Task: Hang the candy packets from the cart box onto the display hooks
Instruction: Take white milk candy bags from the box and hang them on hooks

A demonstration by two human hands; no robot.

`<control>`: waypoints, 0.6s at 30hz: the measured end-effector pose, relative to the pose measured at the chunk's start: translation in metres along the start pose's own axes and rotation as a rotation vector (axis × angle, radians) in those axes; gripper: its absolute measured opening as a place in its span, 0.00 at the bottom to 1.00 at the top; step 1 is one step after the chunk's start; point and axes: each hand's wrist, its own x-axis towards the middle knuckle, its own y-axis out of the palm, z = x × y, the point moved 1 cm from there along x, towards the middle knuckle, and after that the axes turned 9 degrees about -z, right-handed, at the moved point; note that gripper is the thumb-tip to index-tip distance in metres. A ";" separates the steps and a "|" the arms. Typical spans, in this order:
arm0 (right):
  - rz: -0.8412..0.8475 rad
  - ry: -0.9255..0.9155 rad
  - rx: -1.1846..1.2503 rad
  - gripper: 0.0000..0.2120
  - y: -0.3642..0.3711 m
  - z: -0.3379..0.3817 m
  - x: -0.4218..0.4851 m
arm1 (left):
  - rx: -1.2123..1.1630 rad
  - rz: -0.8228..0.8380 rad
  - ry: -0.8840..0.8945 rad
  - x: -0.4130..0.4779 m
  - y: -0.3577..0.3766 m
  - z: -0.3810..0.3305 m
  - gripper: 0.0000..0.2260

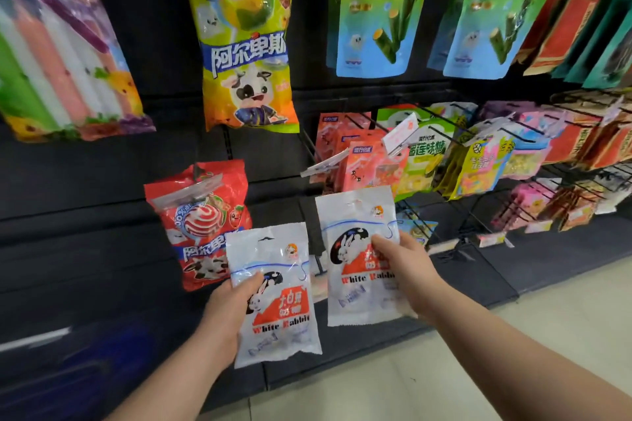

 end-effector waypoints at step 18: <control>0.321 -0.147 0.023 0.08 0.024 -0.014 0.091 | -0.243 -0.173 0.093 0.034 0.035 0.022 0.06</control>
